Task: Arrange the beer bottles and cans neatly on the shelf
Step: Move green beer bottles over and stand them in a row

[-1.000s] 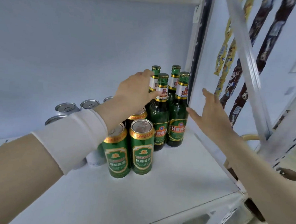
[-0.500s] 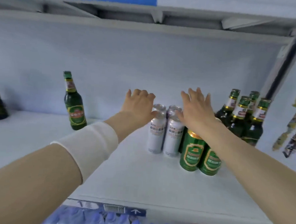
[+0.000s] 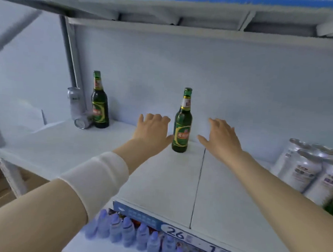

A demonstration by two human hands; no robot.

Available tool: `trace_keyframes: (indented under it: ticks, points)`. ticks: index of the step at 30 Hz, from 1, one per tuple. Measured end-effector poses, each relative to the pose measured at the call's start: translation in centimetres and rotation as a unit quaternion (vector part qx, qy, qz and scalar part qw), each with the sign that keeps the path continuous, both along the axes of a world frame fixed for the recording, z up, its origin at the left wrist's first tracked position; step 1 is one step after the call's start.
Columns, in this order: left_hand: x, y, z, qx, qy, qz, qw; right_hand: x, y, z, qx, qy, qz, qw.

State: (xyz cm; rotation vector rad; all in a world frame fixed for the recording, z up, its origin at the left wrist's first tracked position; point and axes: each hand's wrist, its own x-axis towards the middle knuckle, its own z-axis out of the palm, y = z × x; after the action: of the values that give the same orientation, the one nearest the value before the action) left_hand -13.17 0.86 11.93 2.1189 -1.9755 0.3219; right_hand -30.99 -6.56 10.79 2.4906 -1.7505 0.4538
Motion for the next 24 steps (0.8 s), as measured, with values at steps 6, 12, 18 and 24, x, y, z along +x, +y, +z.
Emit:
trace_keyframes:
  ticks: [6, 12, 18, 24]
  points:
    - [7.4, -3.0, -3.6, 0.034, 0.019, -0.013, 0.999, 6.7, -2.2, -3.3, 0.082, -0.173, -0.025, 0.981]
    - [11.6, -7.7, -5.2, 0.005, 0.065, -0.035, 0.997, 7.9, -9.6, -5.5, 0.145, -0.315, -0.076, 0.935]
    - [17.0, -10.7, -5.5, -0.077, 0.118, -0.023, 0.990, 7.4, -14.0, -8.2, 0.215, -0.437, -0.021, 0.873]
    - [24.3, -12.0, -5.5, -0.174, 0.218, 0.032, 0.960, 8.8, -14.8, -9.3, 0.209, -0.441, -0.045, 0.872]
